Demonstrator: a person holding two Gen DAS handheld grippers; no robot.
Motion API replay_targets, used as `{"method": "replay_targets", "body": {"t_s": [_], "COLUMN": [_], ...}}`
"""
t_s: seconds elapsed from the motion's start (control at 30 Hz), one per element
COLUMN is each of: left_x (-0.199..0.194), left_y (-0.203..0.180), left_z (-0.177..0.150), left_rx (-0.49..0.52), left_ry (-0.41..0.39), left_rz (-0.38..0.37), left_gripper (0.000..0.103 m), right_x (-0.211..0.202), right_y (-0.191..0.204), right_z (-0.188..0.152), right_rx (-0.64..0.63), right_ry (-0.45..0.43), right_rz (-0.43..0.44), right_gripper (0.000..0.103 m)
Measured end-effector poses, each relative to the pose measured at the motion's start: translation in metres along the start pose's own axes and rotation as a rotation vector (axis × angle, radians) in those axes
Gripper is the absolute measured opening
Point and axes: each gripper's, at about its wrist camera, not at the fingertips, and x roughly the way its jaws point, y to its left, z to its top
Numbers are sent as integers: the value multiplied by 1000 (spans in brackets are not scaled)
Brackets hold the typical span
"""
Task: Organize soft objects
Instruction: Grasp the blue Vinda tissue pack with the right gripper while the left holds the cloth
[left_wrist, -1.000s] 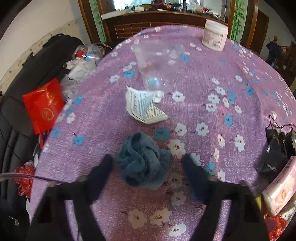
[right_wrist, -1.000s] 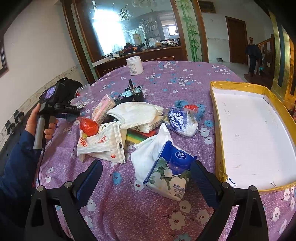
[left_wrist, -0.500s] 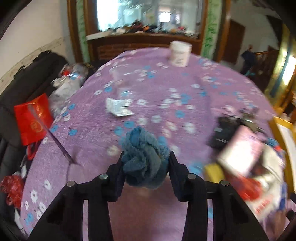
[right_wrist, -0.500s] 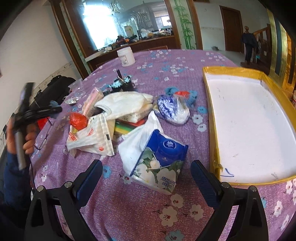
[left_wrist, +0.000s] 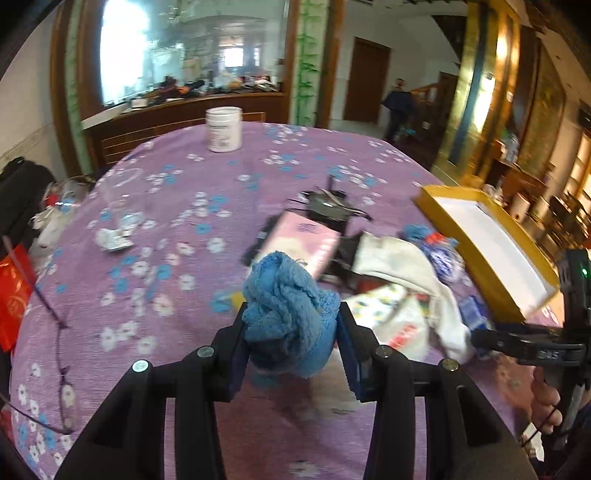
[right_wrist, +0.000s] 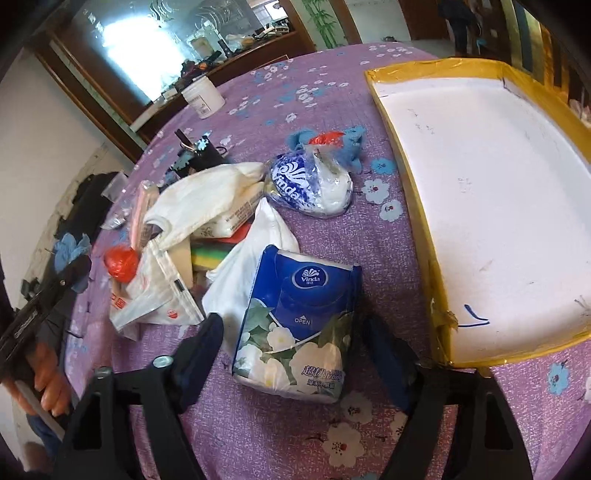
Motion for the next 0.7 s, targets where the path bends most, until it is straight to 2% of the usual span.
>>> {"method": "replay_targets", "body": {"t_s": [0.13,0.47,0.7], "left_x": [3,9,12], "left_y": [-17,-53,-90], "left_z": [-3,-3,3], "left_rx": [30,82,134], "left_ry": [9,36,53], "left_rz": [-36,-99,-147], "left_gripper": [42,42,42], "right_x": [-5,-30,-58], "right_y": [0,19,5], "right_z": [-2,-6,-2], "right_rx": [-9,-127,-132], "right_ry": [-10,-102,-180], "right_rz": [50,71,78], "right_gripper": [58,58,58]}}
